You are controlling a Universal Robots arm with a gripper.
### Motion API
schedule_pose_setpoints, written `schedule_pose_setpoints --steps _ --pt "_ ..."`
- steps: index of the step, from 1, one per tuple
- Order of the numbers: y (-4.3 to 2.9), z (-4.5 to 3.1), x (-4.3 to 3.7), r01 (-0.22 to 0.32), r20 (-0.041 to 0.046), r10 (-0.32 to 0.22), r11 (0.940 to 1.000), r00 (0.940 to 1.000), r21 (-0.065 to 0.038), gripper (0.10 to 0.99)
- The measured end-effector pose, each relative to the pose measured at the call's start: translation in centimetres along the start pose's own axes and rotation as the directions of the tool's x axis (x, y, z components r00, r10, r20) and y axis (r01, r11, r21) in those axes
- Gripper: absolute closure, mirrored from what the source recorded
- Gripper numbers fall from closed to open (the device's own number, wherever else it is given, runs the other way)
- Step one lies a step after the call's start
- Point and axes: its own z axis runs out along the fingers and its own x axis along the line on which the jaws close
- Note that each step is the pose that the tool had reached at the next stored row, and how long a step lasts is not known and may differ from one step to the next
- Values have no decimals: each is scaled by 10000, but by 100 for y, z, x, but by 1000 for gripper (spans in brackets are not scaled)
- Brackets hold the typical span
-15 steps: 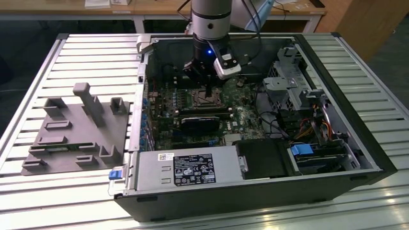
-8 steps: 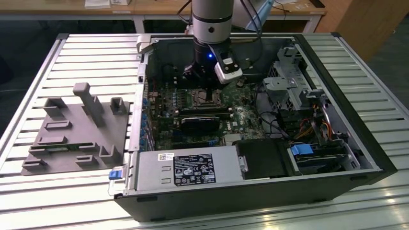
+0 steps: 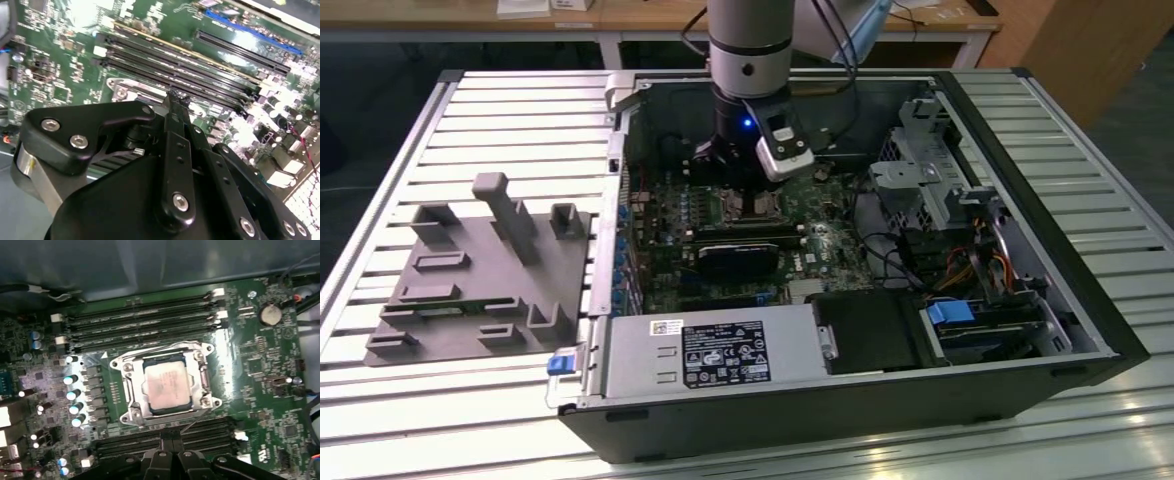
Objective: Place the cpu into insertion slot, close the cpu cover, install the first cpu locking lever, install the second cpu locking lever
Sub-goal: 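Install the second cpu locking lever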
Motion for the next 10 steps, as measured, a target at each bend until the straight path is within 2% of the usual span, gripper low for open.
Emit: schedule_pose_setpoints --steps 2,6,8,10 --pt "-7 13 34 -2 -1 2 10000 10000 -28 980" --pt "-30 42 62 -6 -26 6 9999 10000 -157 980" --pt "-57 56 69 -14 -47 13 9996 10000 -273 980" --pt "-82 66 73 -23 -74 20 9990 10000 -436 980"
